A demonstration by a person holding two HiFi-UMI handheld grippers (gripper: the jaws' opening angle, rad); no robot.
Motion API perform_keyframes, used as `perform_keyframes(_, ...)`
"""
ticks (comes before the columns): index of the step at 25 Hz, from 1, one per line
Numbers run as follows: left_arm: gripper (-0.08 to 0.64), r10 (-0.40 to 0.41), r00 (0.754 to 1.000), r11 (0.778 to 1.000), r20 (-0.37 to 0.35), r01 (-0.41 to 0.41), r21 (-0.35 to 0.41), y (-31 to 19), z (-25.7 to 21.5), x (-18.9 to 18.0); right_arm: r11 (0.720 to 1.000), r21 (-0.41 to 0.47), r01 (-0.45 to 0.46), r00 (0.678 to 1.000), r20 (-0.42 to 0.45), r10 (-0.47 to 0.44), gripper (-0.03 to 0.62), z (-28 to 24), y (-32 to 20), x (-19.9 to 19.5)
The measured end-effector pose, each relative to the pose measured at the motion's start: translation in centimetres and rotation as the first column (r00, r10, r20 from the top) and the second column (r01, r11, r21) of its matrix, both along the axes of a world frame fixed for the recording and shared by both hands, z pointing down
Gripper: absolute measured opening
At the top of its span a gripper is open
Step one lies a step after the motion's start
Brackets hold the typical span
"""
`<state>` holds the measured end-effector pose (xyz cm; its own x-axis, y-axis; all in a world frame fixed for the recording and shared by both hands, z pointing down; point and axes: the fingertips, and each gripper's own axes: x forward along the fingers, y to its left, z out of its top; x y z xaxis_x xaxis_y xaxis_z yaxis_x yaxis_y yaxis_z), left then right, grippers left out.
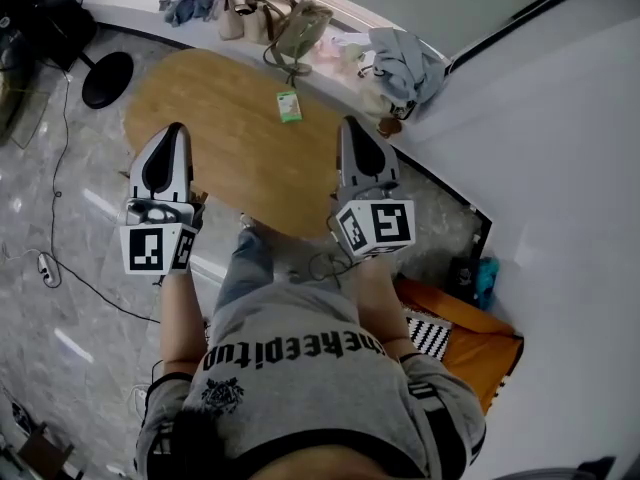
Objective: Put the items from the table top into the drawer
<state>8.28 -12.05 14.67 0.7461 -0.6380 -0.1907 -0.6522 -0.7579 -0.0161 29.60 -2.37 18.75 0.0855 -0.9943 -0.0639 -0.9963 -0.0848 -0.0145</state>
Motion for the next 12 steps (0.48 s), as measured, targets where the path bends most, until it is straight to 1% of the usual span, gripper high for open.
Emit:
perform_keyframes(7,0.012,0.072,0.997,0.997,0.016,-0.072,-0.014,-7.7,1.0,1.9,0.996,-0.061,-0.064,0.997,0.039,0.066,0.003,2.3,-6.9,1.6)
perform_keyframes(10,0.012,0.107,0.994,0.994,0.028,-0.106,-0.034,-10.4,2.2,3.1,0.989,-0.116,-0.086,0.992,0.086,0.096,0.004,4.4,-9.4,2.6)
perform_keyframes(12,0.012,0.133,0.991,0.99,0.034,-0.131,-0.05,-12.1,3.2,4.0,0.981,-0.171,-0.089,0.986,0.127,0.112,0.005,6.5,-11.0,3.3)
